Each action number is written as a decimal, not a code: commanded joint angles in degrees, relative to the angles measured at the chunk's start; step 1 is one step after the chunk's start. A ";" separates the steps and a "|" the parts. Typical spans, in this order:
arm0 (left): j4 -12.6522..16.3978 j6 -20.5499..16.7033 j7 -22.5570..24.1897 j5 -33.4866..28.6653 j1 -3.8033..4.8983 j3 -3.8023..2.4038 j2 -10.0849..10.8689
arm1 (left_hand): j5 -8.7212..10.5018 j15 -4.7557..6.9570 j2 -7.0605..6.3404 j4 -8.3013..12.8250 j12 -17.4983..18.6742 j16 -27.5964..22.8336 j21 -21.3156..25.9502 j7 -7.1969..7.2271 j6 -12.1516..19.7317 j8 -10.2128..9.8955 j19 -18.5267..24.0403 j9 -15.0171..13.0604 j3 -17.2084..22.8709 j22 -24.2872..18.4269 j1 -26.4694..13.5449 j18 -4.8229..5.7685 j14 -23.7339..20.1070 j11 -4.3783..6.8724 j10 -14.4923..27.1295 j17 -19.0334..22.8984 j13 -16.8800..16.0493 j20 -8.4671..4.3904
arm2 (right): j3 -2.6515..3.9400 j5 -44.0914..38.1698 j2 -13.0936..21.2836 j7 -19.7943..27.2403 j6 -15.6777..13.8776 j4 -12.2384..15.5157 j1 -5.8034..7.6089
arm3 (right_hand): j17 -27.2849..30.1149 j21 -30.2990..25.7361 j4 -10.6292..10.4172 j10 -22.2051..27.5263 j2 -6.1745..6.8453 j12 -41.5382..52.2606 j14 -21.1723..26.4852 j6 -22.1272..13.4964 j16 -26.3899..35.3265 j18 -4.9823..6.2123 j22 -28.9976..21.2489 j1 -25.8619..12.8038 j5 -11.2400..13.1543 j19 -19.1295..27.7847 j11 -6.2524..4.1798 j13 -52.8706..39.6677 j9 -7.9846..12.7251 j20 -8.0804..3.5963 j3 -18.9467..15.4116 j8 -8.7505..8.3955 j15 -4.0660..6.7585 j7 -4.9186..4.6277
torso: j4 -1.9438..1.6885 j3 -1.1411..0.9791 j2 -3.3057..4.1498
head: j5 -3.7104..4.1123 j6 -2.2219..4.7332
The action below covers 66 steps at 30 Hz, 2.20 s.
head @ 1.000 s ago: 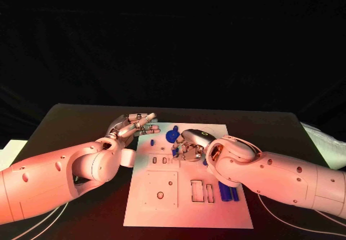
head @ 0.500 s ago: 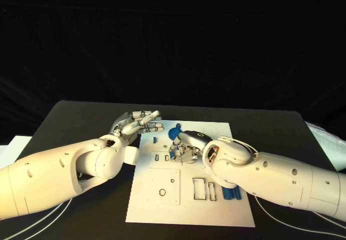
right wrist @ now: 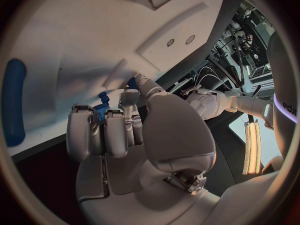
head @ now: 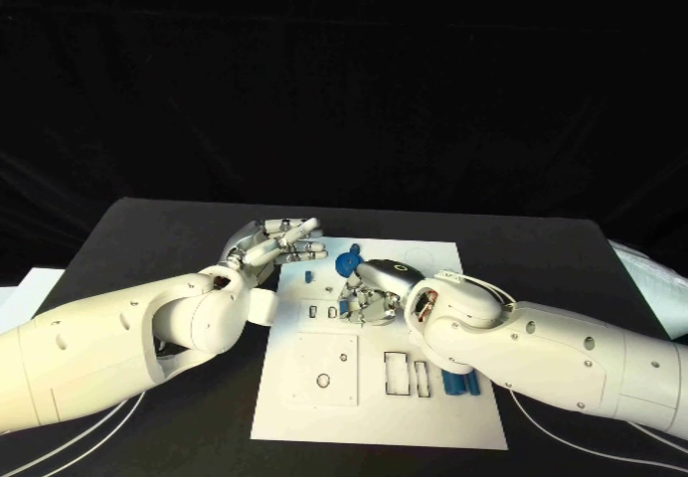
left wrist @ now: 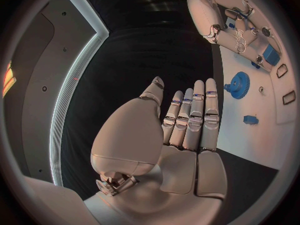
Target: Assemble the parts on the task board
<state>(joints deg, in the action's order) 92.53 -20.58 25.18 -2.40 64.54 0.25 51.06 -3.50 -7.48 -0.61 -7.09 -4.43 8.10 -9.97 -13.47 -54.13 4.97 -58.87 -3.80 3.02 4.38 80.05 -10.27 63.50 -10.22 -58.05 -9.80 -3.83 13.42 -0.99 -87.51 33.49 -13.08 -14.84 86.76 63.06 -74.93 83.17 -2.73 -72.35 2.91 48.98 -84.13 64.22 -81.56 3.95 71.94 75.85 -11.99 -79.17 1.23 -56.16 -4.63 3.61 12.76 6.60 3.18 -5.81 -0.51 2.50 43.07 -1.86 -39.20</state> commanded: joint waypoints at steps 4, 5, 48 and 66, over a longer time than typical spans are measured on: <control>0.03 0.65 0.38 -0.11 0.04 -0.04 -0.07 | 0.18 -0.08 0.52 0.30 0.38 -0.27 0.21 -0.59 0.10 -0.29 0.00 0.06 -0.01 -0.09 -0.04 0.01 -0.17 -0.48 -0.11 -0.10 0.02 0.04 | -0.34 -1.55 0.36 -1.50 4.29 0.25 -0.44 | -0.30 -0.32 -0.02 0.53 0.63 -0.55 -3.00 -0.13 0.25 -0.05 -0.11 -0.38 -0.42 0.39 0.00 0.29 0.15 -0.01 -0.52 -0.25 -0.44 -0.30 | -0.03 0.00 0.01 | 0.00 -0.13; 0.02 0.66 0.38 -0.11 0.04 -0.04 -0.08 | 0.18 -0.09 0.54 0.35 0.39 -0.33 0.27 -0.59 0.10 -0.30 0.02 0.06 -0.04 -0.11 -0.06 0.01 -0.20 -0.49 -0.11 -0.11 0.02 0.05 | -0.35 -1.62 0.39 -1.55 4.38 0.31 -0.44 | -0.30 -0.32 -0.02 0.53 0.65 -0.56 -3.00 -0.14 0.25 -0.05 -0.11 -0.39 -0.43 0.39 0.00 0.30 0.15 -0.01 -0.52 -0.25 -0.44 -0.31 | -0.05 0.00 0.01 | 0.02 -0.15; -0.32 -2.63 -19.94 17.66 0.32 -0.05 0.89 | 0.02 10.35 -0.48 -0.61 -9.00 61.72 -21.47 7.40 -9.86 2.11 -25.51 -1.23 -0.58 14.59 -2.85 0.78 24.71 8.90 -22.48 -55.72 -6.78 -10.54 | 0.61 17.32 10.65 17.01 -13.75 10.85 2.24 | 2.82 -2.98 -2.24 5.64 3.13 -5.09 -2.31 -8.03 3.00 0.88 -4.78 -0.92 -1.34 3.11 2.01 5.77 0.68 1.61 -8.30 -2.40 -2.14 -2.44 | 0.06 -0.61 -0.84 | -0.10 -0.04; -2.00 22.23 -60.09 56.80 5.76 -0.05 -4.66 | 0.80 12.34 3.27 -9.05 -57.12 81.90 -67.36 10.67 -4.40 23.27 -24.75 -18.92 -15.83 67.19 -11.66 6.37 26.50 11.38 -16.72 -80.20 -54.42 -11.93 | 0.71 36.34 19.77 16.80 -13.37 9.35 7.42 | 2.96 -3.14 -1.75 5.09 1.31 -3.06 -2.35 -7.01 3.16 0.94 -5.05 0.89 -2.88 3.17 1.78 4.65 0.52 1.46 -8.01 -1.73 -1.95 -2.26 | 0.70 -1.35 -2.17 | -1.01 -0.66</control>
<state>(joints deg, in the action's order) 90.98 -4.03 -27.41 45.65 70.08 0.23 47.03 -2.78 4.32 2.17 -16.29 -61.06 89.83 -76.81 -2.91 -59.47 26.91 -83.54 -21.31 -12.23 70.88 68.41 -4.87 84.04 1.15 -74.93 -74.95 -57.70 1.65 -0.28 -54.07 53.23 3.83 -28.14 96.20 70.42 -72.05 80.28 -4.74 -66.92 3.94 45.80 -83.92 56.97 -78.46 3.95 66.95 76.32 -14.65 -76.02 2.93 -51.52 -4.03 5.15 4.84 4.64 1.32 -8.12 0.09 1.27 41.07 -2.81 -39.74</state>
